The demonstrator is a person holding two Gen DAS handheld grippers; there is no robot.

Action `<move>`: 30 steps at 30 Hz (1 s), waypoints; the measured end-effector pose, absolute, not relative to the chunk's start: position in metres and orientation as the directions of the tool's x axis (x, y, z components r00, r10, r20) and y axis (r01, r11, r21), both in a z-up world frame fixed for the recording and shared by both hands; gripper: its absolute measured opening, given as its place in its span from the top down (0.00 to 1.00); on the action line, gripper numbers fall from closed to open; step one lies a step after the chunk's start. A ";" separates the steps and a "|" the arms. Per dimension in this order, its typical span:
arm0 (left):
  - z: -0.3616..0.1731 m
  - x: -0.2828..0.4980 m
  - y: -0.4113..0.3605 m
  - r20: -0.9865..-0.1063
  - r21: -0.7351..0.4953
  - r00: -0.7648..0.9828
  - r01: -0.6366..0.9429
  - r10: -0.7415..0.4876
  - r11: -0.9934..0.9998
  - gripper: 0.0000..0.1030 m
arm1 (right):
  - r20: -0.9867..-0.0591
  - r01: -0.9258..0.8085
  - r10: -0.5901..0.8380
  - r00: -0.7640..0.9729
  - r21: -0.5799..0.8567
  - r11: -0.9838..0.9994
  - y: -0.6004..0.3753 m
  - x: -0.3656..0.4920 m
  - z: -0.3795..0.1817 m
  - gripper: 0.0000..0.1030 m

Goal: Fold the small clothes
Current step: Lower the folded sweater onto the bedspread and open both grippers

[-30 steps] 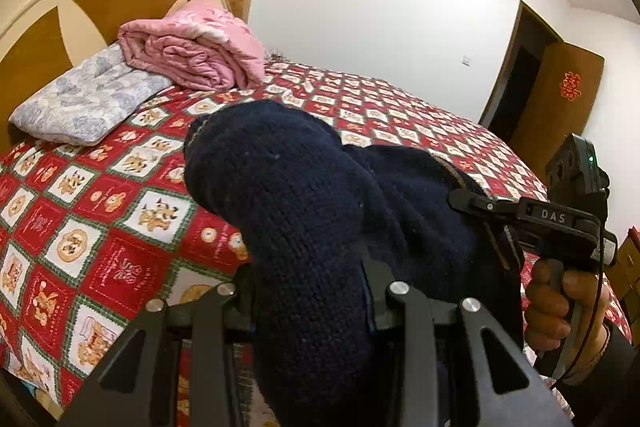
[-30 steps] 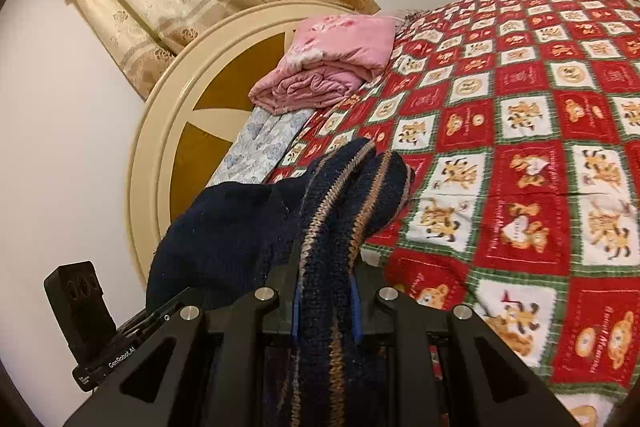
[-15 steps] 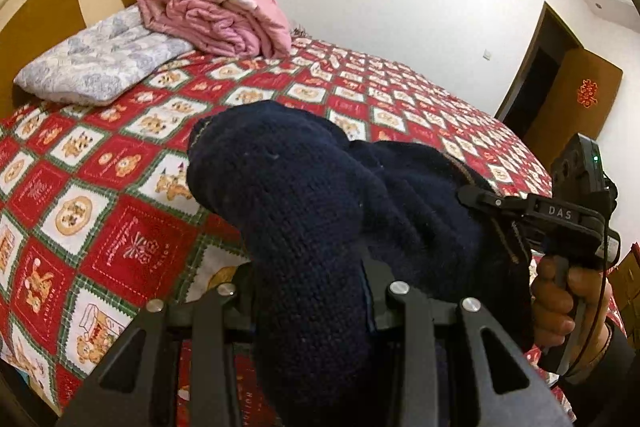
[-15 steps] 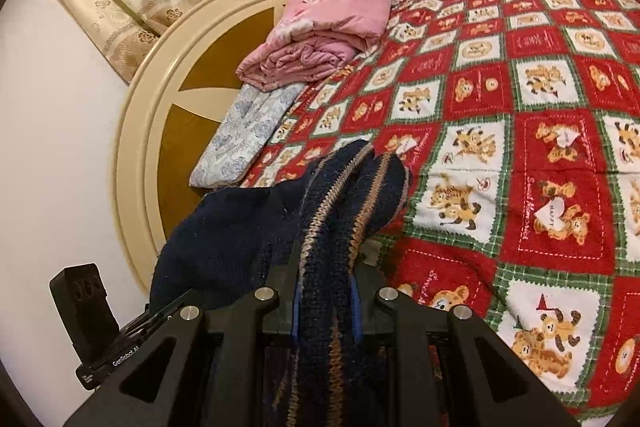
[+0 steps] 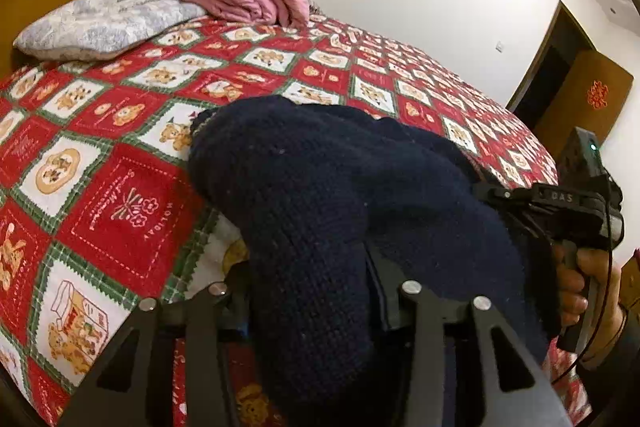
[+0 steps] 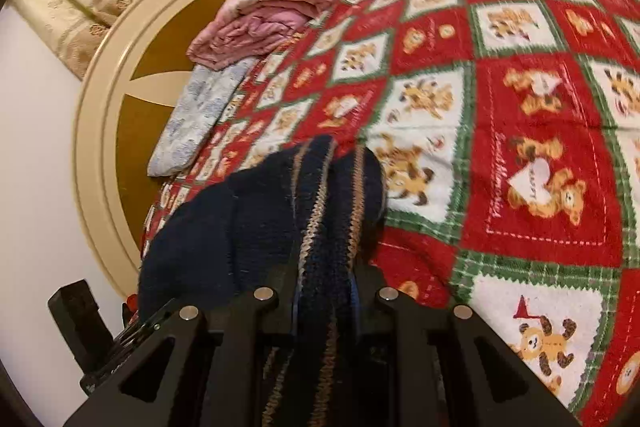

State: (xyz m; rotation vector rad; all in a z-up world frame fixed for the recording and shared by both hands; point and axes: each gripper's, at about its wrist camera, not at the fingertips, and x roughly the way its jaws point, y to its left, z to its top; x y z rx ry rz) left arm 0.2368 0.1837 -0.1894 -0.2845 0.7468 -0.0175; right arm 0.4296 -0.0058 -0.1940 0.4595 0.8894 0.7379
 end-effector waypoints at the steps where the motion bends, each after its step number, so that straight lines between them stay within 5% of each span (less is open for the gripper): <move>1: -0.190 0.236 0.182 -0.665 -0.249 0.739 -0.086 -0.106 0.965 0.52 | -0.542 -0.381 0.733 0.411 0.629 0.678 -0.005 0.430 -0.196 0.80; 3: -0.192 0.236 0.183 -0.659 -0.251 0.745 -0.090 -0.103 0.964 0.50 | -0.561 -0.371 0.723 0.402 0.622 0.689 -0.004 0.432 -0.200 0.79; 8: -0.195 0.228 0.195 -0.675 -0.279 0.735 -0.169 -0.068 0.945 0.20 | -0.580 -0.352 0.677 0.453 0.582 0.733 -0.020 0.422 -0.194 0.47; 19: -0.163 0.151 0.187 -0.653 -0.225 0.758 -0.186 -0.006 0.956 0.14 | -0.541 -0.298 0.506 0.672 0.427 0.853 -0.075 0.330 -0.134 0.44; 30: -0.080 0.085 0.163 -0.481 -0.198 0.877 -0.112 0.003 0.974 0.14 | -0.393 -0.374 0.447 0.803 0.251 0.893 -0.056 0.186 -0.067 0.34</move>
